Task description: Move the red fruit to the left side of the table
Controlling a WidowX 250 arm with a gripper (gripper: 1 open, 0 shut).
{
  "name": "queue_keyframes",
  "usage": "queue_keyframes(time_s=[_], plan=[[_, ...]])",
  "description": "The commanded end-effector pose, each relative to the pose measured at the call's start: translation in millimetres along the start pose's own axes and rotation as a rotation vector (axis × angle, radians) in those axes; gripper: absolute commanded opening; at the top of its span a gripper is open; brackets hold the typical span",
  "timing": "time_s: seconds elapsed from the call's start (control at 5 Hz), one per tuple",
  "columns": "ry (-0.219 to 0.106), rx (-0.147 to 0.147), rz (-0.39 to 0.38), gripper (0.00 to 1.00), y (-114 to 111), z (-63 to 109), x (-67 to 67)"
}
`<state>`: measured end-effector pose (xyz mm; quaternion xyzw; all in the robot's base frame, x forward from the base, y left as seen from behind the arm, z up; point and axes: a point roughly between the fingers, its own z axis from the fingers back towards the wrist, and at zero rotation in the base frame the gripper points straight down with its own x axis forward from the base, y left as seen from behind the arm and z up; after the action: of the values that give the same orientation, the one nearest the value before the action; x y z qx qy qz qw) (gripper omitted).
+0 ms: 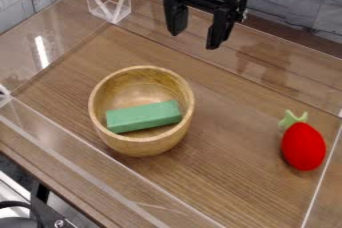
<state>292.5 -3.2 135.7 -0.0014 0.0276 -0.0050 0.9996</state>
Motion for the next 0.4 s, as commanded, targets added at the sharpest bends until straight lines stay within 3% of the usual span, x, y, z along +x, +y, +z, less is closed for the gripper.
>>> queue_keyframes(time_s=[0.0, 0.2], plan=[[0.032, -0.014, 0.054, 1.00, -12.8, -16.6, -1.2], [0.038, -0.049, 0.122, 1.00, -53.7, -31.4, -3.7]])
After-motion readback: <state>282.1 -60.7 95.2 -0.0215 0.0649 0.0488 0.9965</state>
